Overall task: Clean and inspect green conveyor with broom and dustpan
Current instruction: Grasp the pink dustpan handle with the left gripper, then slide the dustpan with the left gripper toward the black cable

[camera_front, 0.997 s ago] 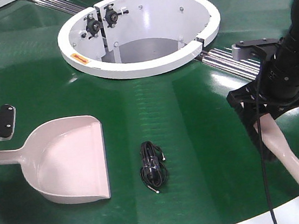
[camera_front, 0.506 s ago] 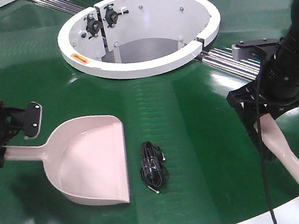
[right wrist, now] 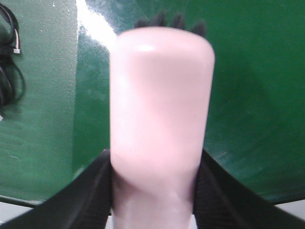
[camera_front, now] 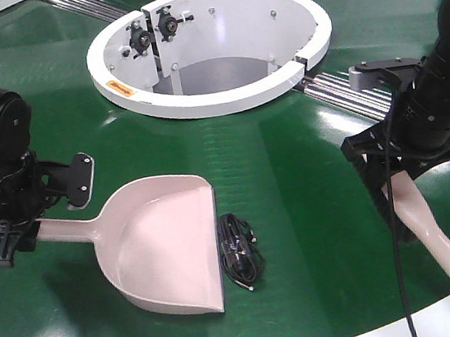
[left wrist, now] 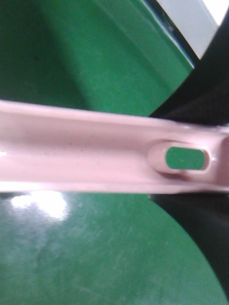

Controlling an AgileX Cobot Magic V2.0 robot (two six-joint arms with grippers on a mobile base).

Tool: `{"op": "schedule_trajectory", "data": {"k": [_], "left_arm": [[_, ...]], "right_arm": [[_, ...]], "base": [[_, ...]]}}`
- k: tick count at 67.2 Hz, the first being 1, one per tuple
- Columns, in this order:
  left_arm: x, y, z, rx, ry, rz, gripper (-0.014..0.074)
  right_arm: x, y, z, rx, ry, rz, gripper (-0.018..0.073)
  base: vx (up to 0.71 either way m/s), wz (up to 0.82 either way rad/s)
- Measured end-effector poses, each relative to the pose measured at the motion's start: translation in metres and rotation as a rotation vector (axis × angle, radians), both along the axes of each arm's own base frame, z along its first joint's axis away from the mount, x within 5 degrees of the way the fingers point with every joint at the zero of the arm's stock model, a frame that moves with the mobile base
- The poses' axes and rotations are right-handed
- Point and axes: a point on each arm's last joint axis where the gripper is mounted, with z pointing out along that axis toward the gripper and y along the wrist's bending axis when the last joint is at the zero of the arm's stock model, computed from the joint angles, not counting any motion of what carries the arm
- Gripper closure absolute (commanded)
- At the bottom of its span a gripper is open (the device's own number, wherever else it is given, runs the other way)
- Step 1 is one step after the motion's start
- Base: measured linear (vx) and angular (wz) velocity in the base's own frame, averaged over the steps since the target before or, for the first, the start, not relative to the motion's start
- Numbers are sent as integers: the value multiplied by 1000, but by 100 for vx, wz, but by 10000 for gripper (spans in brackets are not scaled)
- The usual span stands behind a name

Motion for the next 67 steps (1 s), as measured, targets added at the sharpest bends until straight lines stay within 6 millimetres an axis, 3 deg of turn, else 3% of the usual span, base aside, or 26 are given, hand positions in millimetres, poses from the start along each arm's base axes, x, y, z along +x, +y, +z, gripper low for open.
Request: {"op": "schedule_trajectory", "data": {"k": [21,67], "left_arm": [[-3,-11,-1,-46,10,4,605],[-2,-8,0,5,-5,18,605]], "right_arm": [[0,0,0,0,0,0,563],[0,0,0,0,0,0,563]], "base": [[0,0],[0,0]]}}
